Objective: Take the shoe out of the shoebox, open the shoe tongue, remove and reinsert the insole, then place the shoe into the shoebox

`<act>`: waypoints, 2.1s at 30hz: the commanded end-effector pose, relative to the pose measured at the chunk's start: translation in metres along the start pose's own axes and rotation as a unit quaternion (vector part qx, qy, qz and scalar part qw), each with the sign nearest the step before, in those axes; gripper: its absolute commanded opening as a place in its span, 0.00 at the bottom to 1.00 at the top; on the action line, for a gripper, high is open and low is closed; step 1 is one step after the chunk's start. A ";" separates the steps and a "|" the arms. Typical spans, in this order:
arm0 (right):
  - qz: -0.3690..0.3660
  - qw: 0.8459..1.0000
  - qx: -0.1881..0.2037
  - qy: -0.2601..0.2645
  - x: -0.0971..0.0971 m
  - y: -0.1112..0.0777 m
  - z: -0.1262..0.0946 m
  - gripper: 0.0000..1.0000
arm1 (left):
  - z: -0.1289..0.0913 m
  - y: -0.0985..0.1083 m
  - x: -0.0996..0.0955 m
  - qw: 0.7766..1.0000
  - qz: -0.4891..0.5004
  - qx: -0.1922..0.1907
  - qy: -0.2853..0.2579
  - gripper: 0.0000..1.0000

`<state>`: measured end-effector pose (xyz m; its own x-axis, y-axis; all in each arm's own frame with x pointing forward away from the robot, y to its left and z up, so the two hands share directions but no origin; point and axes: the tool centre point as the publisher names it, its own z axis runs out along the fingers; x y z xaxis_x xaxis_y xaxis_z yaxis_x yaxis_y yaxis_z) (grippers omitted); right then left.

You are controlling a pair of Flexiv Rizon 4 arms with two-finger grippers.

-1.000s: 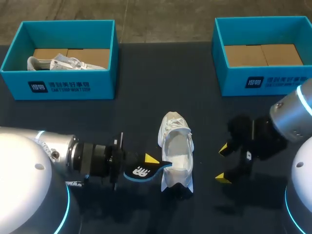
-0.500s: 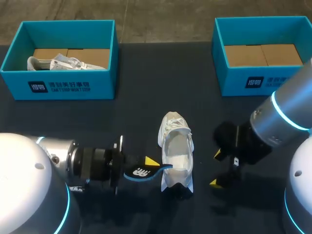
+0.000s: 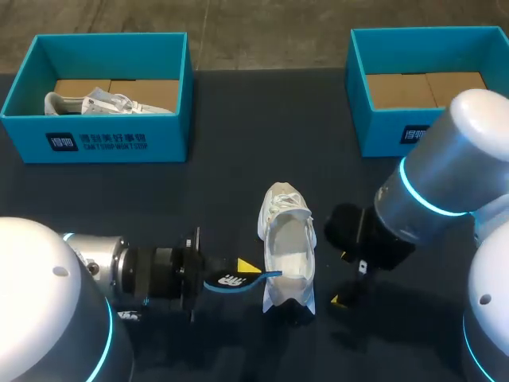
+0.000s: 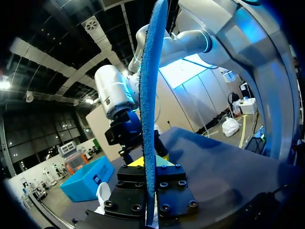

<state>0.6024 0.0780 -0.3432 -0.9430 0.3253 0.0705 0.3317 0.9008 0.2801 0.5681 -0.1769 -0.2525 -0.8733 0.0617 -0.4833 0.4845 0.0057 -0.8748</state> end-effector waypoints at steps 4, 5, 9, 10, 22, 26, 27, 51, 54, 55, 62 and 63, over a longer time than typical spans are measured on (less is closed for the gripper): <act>0.002 0.999 0.039 -0.006 0.001 0.010 0.012 1.00 | 0.009 0.014 -0.002 1.000 -0.002 0.007 -0.005 0.00; 0.002 0.999 0.039 -0.006 0.001 0.010 0.012 1.00 | 0.009 0.014 -0.002 1.000 0.003 0.008 -0.006 0.00; 0.002 0.999 0.039 -0.006 0.001 0.010 0.012 1.00 | 0.010 0.014 -0.004 1.000 0.014 0.016 -0.009 0.00; 0.002 0.999 0.039 -0.006 0.001 0.010 0.012 1.00 | 0.011 0.015 -0.004 1.000 0.014 0.016 -0.009 0.00; -0.009 1.000 -0.001 0.000 0.004 0.006 0.009 1.00 | 0.018 0.025 -0.006 1.000 0.016 0.017 -0.005 0.00; -0.012 1.000 0.000 -0.002 0.005 0.008 0.010 1.00 | 0.019 0.026 -0.006 1.000 0.020 0.017 -0.001 0.00; -0.012 1.000 0.001 -0.002 0.004 0.008 0.010 1.00 | 0.019 0.026 -0.006 1.000 0.020 0.017 0.000 0.00; -0.011 1.000 0.000 -0.002 0.004 0.009 0.011 1.00 | 0.025 0.045 -0.010 1.000 0.010 0.018 0.003 0.00; -0.011 1.000 0.000 -0.002 0.004 0.009 0.011 1.00 | 0.024 0.050 -0.013 1.000 0.007 0.013 -0.002 0.00; -0.011 1.000 0.000 -0.002 0.004 0.009 0.011 1.00 | 0.024 0.051 -0.014 1.000 0.007 0.012 -0.003 0.00; -0.011 1.000 0.000 -0.002 0.004 0.009 0.011 1.00 | 0.022 0.060 -0.018 1.000 0.002 0.003 -0.010 0.00; -0.011 1.000 0.000 -0.002 0.004 0.009 0.011 1.00 | 0.022 0.061 -0.019 1.000 0.002 0.002 -0.012 0.00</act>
<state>0.6024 0.0911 -0.3504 -0.9499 0.3070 0.0587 0.3109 0.9089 0.2777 0.6104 -0.1964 -0.2946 -0.8723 0.0408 -0.4872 0.4877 0.0012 -0.8730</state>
